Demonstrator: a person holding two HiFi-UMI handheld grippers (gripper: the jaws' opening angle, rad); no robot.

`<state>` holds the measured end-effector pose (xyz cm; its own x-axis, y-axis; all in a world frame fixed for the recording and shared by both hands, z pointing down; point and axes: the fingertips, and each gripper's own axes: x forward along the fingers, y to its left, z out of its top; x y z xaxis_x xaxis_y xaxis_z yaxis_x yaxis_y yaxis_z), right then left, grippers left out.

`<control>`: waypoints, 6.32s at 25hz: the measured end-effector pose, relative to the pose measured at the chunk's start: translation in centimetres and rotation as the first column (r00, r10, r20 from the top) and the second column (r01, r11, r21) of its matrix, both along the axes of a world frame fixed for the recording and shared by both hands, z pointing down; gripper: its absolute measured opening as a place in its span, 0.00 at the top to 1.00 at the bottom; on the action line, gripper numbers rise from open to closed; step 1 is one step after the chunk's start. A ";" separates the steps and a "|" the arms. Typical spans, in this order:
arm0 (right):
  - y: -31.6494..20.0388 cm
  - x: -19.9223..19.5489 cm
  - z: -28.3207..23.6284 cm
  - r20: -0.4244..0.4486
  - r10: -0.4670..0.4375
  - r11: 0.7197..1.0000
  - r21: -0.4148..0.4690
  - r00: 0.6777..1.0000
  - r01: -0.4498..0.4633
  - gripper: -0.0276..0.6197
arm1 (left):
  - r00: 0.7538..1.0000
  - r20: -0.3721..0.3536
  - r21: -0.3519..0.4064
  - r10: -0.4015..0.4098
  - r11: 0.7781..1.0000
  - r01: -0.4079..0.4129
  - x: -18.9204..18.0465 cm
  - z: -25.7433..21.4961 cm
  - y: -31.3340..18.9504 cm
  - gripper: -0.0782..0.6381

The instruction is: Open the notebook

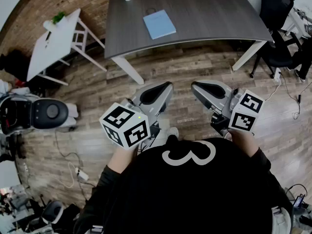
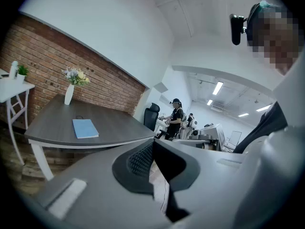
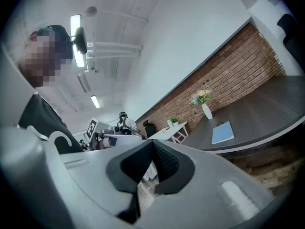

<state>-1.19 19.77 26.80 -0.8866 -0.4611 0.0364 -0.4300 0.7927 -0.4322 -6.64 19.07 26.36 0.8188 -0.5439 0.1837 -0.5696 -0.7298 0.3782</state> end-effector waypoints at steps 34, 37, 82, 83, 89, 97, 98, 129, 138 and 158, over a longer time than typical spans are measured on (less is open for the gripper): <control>-11.4 -3.7 2.9 0.031 0.079 0.996 -0.053 0.996 -0.077 0.96 | 0.998 0.035 -0.005 0.055 0.998 -0.055 -4.0 3.0 -11.8 0.87; -14.2 -2.9 3.3 0.042 0.073 0.995 -0.074 0.996 -0.070 0.96 | 0.998 0.044 -0.025 0.041 0.999 -0.040 -3.3 3.4 -14.3 0.87; -39.2 10.1 15.4 -0.024 0.054 0.958 -0.281 0.998 -0.058 0.96 | 0.778 0.606 0.014 -0.166 0.980 0.199 5.6 21.0 -39.6 0.54; -39.2 10.1 15.7 -0.026 0.056 0.957 -0.283 0.998 -0.061 0.96 | 0.768 0.617 0.023 -0.171 0.980 0.199 5.6 21.4 -39.8 0.54; -39.0 10.5 16.4 -0.036 0.063 0.952 -0.298 0.997 -0.071 0.96 | 0.673 0.708 0.109 -0.215 0.975 0.196 5.5 22.9 -41.1 0.54; -39.0 11.3 17.2 -0.024 0.091 0.944 -0.317 0.996 -0.094 0.96 | 0.600 0.771 0.146 -0.212 0.977 0.157 5.7 24.4 -41.7 0.55; -39.0 11.3 17.3 -0.021 0.095 0.943 -0.318 0.995 -0.097 0.96 | 0.597 0.774 0.144 -0.210 0.977 0.156 5.6 24.5 -41.7 0.55; -39.2 11.9 16.4 0.054 0.134 0.938 -0.329 0.990 -0.109 0.96 | 0.558 0.809 0.121 -0.185 0.981 0.151 5.3 24.2 -42.1 0.83; -39.2 11.4 14.4 0.072 0.111 0.951 -0.298 0.991 -0.085 0.96 | 0.603 0.760 0.147 -0.241 0.968 0.202 4.4 20.9 -42.0 0.84; -39.4 7.6 9.5 0.150 -0.034 0.975 -0.212 0.988 0.066 0.96 | 0.736 0.455 0.027 -0.501 0.834 0.551 -2.9 14.1 -39.4 0.85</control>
